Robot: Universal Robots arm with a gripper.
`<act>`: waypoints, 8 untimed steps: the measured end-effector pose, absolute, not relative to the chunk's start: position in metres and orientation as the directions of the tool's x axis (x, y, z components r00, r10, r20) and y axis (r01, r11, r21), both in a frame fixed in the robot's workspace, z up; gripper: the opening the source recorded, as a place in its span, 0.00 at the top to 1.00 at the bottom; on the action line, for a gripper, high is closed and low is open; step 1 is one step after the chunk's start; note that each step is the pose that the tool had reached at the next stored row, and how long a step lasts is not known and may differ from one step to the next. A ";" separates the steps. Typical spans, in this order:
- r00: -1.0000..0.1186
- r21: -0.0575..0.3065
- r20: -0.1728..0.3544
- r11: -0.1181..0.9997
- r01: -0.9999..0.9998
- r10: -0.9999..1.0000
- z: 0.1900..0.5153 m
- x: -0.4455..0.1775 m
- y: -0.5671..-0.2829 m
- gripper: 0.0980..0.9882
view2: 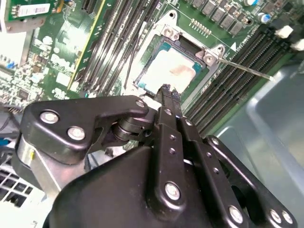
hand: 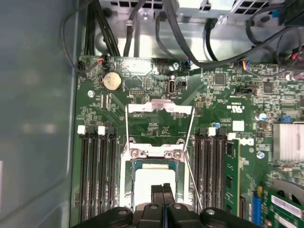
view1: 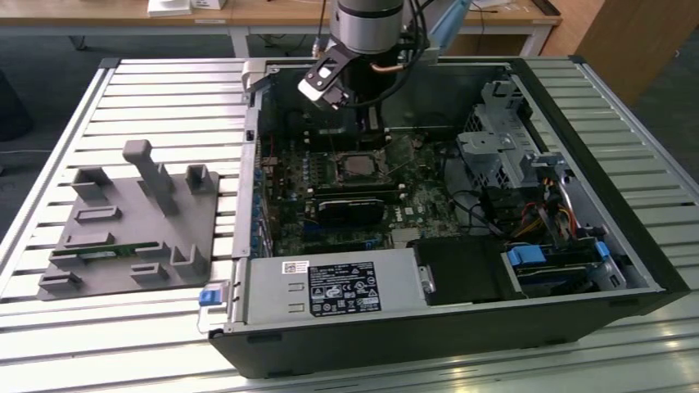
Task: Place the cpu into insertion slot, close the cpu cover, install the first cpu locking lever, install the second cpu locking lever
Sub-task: 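Close the cpu cover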
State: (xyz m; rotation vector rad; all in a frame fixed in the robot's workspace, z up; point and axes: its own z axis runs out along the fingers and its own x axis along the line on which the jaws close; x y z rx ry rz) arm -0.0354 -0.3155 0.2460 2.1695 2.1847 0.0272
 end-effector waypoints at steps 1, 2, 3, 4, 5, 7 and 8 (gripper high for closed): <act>-0.006 0.056 -0.032 0.008 0.998 0.999 0.249 -0.035 -0.316 0.98; -0.006 0.056 -0.032 0.008 0.998 0.999 0.252 -0.035 -0.316 0.98; -0.006 0.056 -0.032 0.008 0.998 0.999 0.254 -0.035 -0.316 0.98; -0.006 0.055 -0.032 0.008 0.998 0.999 0.254 -0.035 -0.316 0.98; -0.006 0.055 -0.031 0.008 0.998 1.000 0.254 -0.035 -0.318 0.98; -0.006 0.055 -0.030 0.008 0.998 1.000 0.254 -0.035 -0.322 0.98; -0.006 0.055 -0.030 0.008 0.998 1.000 0.254 -0.035 -0.324 0.98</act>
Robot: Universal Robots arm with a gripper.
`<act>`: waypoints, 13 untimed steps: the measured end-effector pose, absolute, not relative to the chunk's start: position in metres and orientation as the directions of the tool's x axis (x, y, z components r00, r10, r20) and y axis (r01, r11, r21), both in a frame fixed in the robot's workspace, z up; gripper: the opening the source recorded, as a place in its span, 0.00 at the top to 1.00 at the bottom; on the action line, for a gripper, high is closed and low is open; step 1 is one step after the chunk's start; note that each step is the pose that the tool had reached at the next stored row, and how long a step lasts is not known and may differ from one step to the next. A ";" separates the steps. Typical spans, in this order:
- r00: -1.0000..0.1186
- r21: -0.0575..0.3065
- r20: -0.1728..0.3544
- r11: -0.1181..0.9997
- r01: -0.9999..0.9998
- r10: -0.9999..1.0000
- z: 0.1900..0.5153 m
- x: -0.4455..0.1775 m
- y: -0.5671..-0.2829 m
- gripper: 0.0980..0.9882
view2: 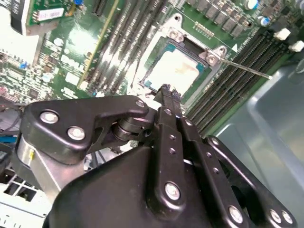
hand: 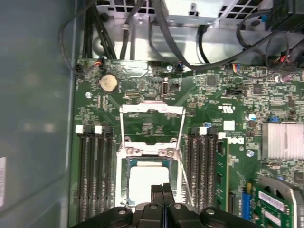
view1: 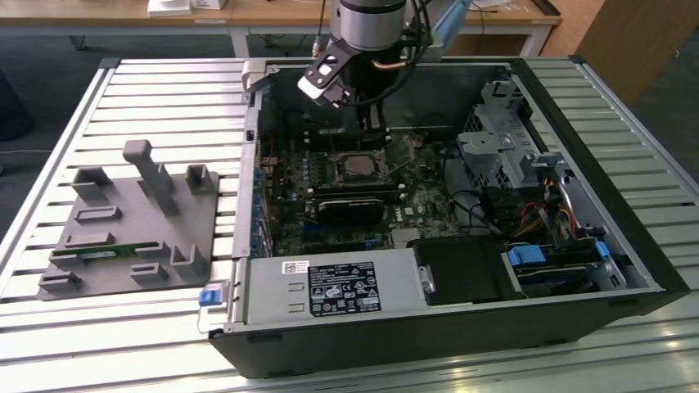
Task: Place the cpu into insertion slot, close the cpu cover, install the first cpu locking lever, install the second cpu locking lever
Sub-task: 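Close the cpu cover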
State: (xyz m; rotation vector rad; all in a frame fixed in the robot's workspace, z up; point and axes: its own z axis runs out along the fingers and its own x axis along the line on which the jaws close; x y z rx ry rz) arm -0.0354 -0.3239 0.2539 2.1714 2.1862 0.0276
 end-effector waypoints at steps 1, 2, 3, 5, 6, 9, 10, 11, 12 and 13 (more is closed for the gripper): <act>-0.006 0.055 -0.030 0.007 0.998 1.000 0.254 -0.035 -0.325 0.98; -0.006 0.054 -0.028 0.007 0.999 1.000 0.254 -0.035 -0.326 0.98; -0.006 0.051 -0.023 0.007 0.999 1.000 0.254 -0.035 -0.326 0.98; -0.006 0.043 -0.001 0.006 0.999 1.000 0.254 -0.033 -0.326 0.98; -0.006 0.039 0.007 0.005 0.999 1.000 0.254 -0.032 -0.326 0.98; -0.006 0.037 0.009 0.006 0.999 1.000 0.254 -0.028 -0.326 0.98; -0.008 0.036 0.009 0.008 0.999 1.000 0.254 -0.026 -0.326 0.98; -0.011 0.036 0.009 0.011 0.999 1.000 0.254 -0.024 -0.326 0.98; -0.015 0.036 0.009 0.014 0.999 1.000 0.254 -0.021 -0.326 0.98; -0.018 0.037 0.009 0.018 0.999 1.000 0.253 -0.019 -0.326 0.98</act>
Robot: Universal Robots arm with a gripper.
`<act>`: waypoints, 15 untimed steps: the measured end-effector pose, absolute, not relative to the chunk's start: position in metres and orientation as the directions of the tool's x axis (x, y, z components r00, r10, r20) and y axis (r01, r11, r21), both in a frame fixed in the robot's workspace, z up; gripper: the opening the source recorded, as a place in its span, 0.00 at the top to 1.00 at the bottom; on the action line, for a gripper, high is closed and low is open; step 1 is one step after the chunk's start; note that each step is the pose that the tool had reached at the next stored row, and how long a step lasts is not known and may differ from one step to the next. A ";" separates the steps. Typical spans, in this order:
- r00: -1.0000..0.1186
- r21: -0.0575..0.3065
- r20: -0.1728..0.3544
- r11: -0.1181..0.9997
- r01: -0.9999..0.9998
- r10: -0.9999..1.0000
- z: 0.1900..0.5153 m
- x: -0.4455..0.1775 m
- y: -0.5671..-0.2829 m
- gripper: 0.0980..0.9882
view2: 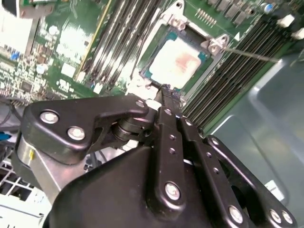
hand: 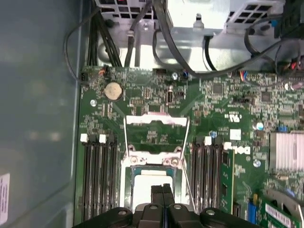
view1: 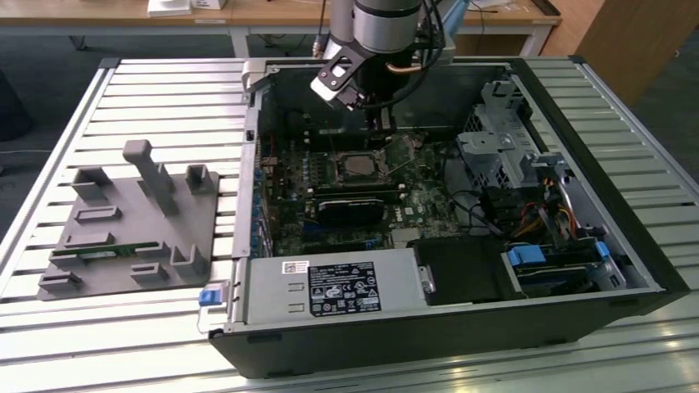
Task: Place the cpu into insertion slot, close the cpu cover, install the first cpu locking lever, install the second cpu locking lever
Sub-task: 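Close the cpu cover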
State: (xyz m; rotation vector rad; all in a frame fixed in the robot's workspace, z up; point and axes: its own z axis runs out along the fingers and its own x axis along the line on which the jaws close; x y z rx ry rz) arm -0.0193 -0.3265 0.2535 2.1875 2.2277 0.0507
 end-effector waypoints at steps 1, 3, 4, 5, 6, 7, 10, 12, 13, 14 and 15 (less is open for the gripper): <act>-0.022 0.036 0.009 0.022 0.999 1.000 0.253 -0.018 -0.326 0.98; -0.029 0.036 0.009 0.029 0.999 1.000 0.254 -0.016 -0.326 0.98; -0.030 0.036 0.009 0.030 0.999 1.000 0.255 -0.015 -0.326 0.98; -0.031 0.036 0.009 0.030 0.999 0.999 0.256 -0.015 -0.326 0.98; -0.031 0.036 0.009 0.031 0.999 0.999 0.257 -0.015 -0.326 0.98; -0.032 0.037 0.009 0.031 0.999 0.999 0.257 -0.015 -0.326 0.98; -0.032 0.037 0.009 0.032 0.999 0.999 0.257 -0.011 -0.326 0.98; -0.032 0.037 0.009 0.032 0.999 0.999 0.257 -0.006 -0.326 0.98; -0.032 0.036 0.009 0.032 0.999 0.999 0.257 -0.004 -0.326 0.98; -0.032 0.036 0.009 0.032 0.999 0.999 0.257 -0.002 -0.326 0.98; -0.032 0.036 0.009 0.032 0.999 0.999 0.257 0.000 -0.326 0.98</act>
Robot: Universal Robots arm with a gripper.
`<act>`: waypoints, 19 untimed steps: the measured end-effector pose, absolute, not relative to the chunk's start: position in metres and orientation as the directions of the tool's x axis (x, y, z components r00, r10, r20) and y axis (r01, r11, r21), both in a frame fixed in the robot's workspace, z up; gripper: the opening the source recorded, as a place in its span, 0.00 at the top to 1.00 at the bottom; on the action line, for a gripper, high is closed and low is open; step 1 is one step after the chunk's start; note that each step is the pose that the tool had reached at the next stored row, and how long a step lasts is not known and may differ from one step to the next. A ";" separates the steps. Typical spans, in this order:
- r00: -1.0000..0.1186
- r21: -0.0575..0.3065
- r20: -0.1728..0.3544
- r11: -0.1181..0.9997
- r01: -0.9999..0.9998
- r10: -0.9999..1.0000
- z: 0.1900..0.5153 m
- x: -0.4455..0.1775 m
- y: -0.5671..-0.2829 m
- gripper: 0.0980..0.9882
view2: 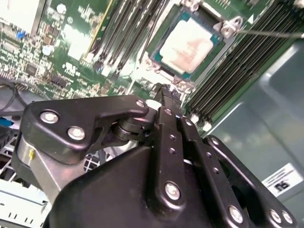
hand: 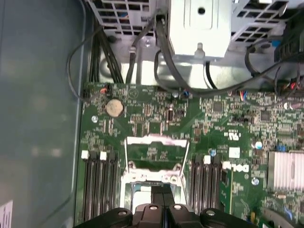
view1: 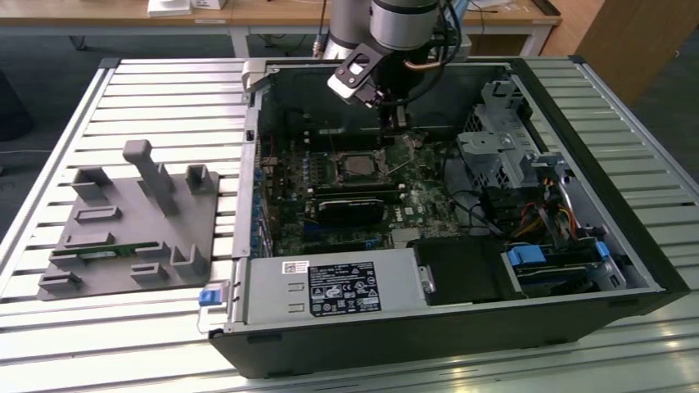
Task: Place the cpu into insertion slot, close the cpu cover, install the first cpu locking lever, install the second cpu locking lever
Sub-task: 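Close the cpu cover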
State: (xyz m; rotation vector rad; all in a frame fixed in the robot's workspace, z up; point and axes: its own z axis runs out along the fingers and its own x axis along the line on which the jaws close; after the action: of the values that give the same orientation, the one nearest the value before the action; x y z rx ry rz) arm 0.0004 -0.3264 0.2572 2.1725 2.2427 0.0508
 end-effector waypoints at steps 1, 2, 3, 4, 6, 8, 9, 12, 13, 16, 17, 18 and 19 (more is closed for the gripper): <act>-0.032 0.036 0.009 0.032 0.999 0.999 0.257 0.003 -0.326 0.98; -0.032 0.037 0.009 0.032 0.999 0.999 0.257 0.004 -0.326 0.98; -0.032 0.036 0.009 0.032 0.999 0.999 0.257 0.006 -0.326 0.98; -0.032 0.036 0.009 0.032 0.999 0.999 0.257 0.007 -0.326 0.98; -0.032 0.036 0.009 0.032 0.999 0.999 0.257 0.011 -0.326 0.98; -0.032 0.036 0.009 0.032 0.999 0.999 0.257 0.014 -0.326 0.98; -0.032 0.036 0.009 0.032 0.999 0.999 0.257 0.015 -0.326 0.98; -0.043 0.037 0.009 0.042 0.998 0.999 0.257 0.018 -0.326 0.98; -0.055 0.037 0.009 0.054 0.998 0.998 0.257 0.018 -0.326 0.98; -0.077 0.036 0.009 0.077 0.996 0.997 0.256 0.021 -0.326 0.98; -0.077 0.036 0.009 0.077 0.996 0.997 0.256 0.022 -0.326 0.98; -0.077 0.036 0.009 0.077 0.996 0.997 0.256 0.023 -0.325 0.98; -0.077 0.036 0.009 0.077 0.996 0.997 0.256 0.024 -0.325 0.98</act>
State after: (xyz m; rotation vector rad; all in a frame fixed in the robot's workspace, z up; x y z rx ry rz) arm 0.0245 -0.3253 0.2558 2.1214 2.2917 0.0511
